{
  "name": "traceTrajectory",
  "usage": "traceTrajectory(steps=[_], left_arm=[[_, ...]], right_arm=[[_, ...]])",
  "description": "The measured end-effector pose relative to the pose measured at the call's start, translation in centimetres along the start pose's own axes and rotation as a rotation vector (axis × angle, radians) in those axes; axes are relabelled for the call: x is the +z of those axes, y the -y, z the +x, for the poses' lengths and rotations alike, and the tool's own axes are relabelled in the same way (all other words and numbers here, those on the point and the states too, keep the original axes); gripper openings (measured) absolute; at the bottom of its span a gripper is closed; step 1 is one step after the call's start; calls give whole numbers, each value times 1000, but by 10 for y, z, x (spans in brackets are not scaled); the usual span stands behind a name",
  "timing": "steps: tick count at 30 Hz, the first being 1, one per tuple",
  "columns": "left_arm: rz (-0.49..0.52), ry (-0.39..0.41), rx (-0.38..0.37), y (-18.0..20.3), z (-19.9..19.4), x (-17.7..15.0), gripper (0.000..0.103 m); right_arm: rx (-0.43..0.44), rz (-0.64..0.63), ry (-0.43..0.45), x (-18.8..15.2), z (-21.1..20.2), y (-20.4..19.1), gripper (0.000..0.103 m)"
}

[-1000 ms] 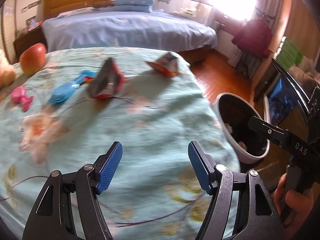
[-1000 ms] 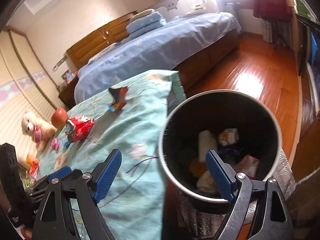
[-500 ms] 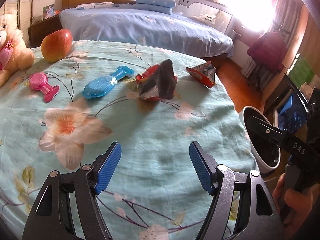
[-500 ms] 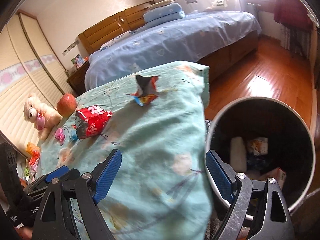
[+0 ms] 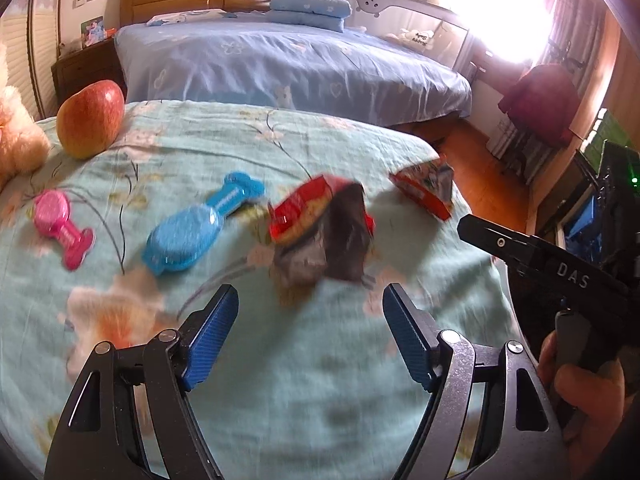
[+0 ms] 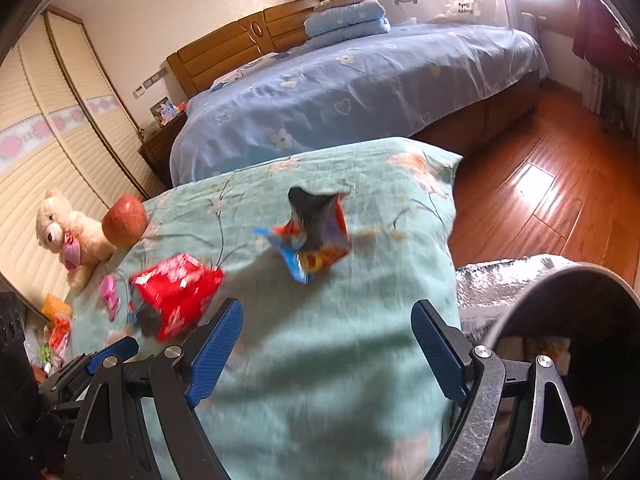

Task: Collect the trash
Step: 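Move both open grippers back toward the snack bags on the bed, then grasp the orange snack wrapper with the right gripper while the left grasps the red chip bag, then carry the orange wrapper and red chip bag over the bin with both grippers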

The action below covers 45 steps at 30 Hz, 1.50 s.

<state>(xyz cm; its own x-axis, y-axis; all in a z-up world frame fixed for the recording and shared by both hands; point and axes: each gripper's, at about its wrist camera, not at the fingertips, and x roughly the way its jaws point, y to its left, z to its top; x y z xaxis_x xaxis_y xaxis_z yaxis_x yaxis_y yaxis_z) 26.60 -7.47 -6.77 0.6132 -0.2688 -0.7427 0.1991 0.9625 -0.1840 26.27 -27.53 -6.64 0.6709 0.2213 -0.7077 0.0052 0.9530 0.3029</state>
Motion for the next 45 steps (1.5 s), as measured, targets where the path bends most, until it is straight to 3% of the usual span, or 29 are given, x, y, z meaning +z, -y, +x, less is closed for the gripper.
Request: traceTrajectory(steps=[10, 13, 15, 17, 18, 22, 31, 45], left_arm=[[-26, 6, 24, -8, 24, 13, 76], [-41, 25, 43, -10, 23, 12, 72], [-55, 25, 44, -13, 24, 12, 57], [-66, 5, 40, -15, 28, 11, 34], [-72, 1, 35, -16, 29, 11, 31], [-63, 19, 23, -14, 25, 9, 23], [-82, 80, -4, -21, 7, 5, 18], [-87, 77, -34, -20, -32, -31, 15]], right_arm=[[9, 24, -5, 29, 34, 1, 83], [-1, 20, -21, 31, 45, -1, 60], [-26, 11, -26, 29, 50, -3, 46], [-45, 1, -23, 27, 51, -5, 31], [-45, -2, -22, 27, 51, -5, 21], [-41, -21, -9, 23, 48, -8, 7], [-27, -48, 5, 7, 34, -23, 5], [24, 38, 35, -54, -23, -27, 4]])
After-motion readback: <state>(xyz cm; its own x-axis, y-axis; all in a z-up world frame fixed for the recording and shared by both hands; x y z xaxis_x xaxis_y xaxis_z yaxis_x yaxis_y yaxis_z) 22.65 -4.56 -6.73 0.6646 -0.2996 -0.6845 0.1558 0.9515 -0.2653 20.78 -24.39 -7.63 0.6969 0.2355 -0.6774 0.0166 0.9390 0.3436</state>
